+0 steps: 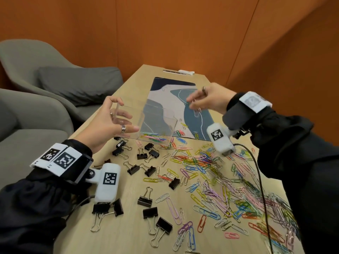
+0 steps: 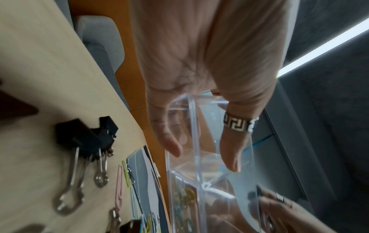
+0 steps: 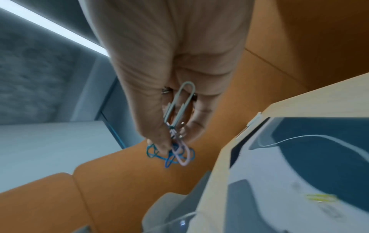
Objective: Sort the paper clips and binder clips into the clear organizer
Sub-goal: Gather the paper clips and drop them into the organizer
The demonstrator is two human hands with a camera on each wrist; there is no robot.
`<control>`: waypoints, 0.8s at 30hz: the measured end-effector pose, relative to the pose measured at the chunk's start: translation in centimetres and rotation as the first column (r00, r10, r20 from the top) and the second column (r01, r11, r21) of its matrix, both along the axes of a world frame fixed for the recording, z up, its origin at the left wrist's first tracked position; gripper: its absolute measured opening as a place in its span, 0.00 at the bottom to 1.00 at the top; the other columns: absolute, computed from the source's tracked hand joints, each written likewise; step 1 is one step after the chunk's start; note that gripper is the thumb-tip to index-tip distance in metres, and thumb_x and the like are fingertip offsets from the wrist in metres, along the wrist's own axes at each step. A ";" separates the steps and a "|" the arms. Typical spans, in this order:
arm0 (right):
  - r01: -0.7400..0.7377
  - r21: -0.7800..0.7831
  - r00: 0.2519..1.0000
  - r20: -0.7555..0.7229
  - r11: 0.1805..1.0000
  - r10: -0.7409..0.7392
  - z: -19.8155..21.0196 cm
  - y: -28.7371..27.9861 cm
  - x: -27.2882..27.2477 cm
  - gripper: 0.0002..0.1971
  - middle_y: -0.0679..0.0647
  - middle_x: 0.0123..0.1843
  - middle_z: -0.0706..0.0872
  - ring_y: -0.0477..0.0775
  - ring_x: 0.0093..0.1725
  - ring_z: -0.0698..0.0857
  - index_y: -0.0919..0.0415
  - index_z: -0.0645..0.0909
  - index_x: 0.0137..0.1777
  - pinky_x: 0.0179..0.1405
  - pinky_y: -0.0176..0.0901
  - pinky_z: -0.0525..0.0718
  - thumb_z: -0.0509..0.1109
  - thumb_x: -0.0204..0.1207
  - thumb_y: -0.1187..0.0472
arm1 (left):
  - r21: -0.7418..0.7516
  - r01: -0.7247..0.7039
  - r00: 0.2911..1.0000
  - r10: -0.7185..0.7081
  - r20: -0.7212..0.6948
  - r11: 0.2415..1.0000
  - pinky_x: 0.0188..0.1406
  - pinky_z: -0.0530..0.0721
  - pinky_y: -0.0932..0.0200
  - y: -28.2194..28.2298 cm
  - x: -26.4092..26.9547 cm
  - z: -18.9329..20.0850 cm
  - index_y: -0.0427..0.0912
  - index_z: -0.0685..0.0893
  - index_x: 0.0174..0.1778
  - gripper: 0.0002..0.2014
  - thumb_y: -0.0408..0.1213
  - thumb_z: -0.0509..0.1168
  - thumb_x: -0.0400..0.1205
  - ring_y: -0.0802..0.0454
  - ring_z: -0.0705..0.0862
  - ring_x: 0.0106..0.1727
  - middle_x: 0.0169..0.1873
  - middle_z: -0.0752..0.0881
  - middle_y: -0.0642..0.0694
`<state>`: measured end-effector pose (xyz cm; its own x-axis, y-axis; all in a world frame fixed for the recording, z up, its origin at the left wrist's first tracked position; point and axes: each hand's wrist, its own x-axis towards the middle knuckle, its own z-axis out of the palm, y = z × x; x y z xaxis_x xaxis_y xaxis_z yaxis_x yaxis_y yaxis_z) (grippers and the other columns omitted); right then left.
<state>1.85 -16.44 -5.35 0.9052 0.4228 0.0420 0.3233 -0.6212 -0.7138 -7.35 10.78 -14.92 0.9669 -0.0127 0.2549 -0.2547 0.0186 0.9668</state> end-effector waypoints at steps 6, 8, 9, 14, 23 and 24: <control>-0.077 0.109 0.994 0.090 0.991 0.068 1.6 5.6 -1.9 0.06 0.51 0.31 0.87 0.43 0.30 0.84 0.69 0.85 0.49 0.37 0.30 0.86 0.73 0.72 0.73 | -0.001 0.026 0.999 -0.026 -0.022 1.000 0.35 0.88 0.53 -0.1 -0.2 0.1 0.57 0.68 0.47 0.38 0.41 0.83 0.47 0.54 0.85 0.40 0.47 0.81 0.44; -0.112 0.103 0.987 0.125 0.988 0.098 0.5 6.9 -2.2 0.07 0.45 0.26 0.87 0.38 0.27 0.84 0.67 0.85 0.49 0.33 0.28 0.84 0.74 0.71 0.73 | -0.040 0.023 0.999 -0.024 -0.022 0.999 0.31 0.86 0.57 -0.2 -0.3 0.3 0.56 0.68 0.48 0.36 0.37 0.82 0.51 0.53 0.84 0.40 0.47 0.80 0.43; -0.135 0.114 0.984 0.136 0.984 0.119 -0.1 7.2 -2.3 0.08 0.48 0.29 0.87 0.39 0.28 0.84 0.66 0.85 0.49 0.35 0.29 0.85 0.75 0.71 0.73 | -0.057 0.017 1.000 -0.018 -0.020 0.998 0.30 0.85 0.59 -0.2 -0.3 0.3 0.56 0.67 0.48 0.36 0.33 0.83 0.52 0.52 0.83 0.40 0.48 0.80 0.42; -0.182 0.211 0.969 0.207 0.961 0.138 -1.4 7.5 -2.8 0.12 0.59 0.40 0.86 0.39 0.30 0.85 0.65 0.84 0.49 0.36 0.29 0.84 0.77 0.68 0.75 | -0.097 0.008 1.000 -0.009 -0.017 0.995 0.28 0.84 0.61 -0.1 -0.3 0.5 0.54 0.66 0.48 0.35 0.25 0.81 0.58 0.48 0.82 0.43 0.50 0.78 0.39; -0.125 0.349 0.976 0.214 0.929 0.051 -1.4 7.6 -2.3 0.14 0.57 0.35 0.88 0.51 0.32 0.88 0.63 0.84 0.40 0.38 0.39 0.87 0.64 0.82 0.57 | -0.096 -0.052 0.999 0.052 0.000 0.994 0.33 0.87 0.58 0.2 -0.6 0.9 0.54 0.66 0.50 0.31 0.32 0.76 0.58 0.47 0.83 0.45 0.50 0.79 0.41; -0.053 0.399 0.975 0.217 0.915 -0.038 -1.2 7.4 -2.0 0.17 0.57 0.34 0.87 0.51 0.31 0.87 0.63 0.83 0.38 0.35 0.36 0.84 0.60 0.84 0.55 | -0.098 -0.061 0.998 0.062 0.001 0.993 0.33 0.87 0.59 0.4 -0.6 1.0 0.55 0.66 0.50 0.31 0.33 0.76 0.59 0.47 0.83 0.46 0.51 0.79 0.40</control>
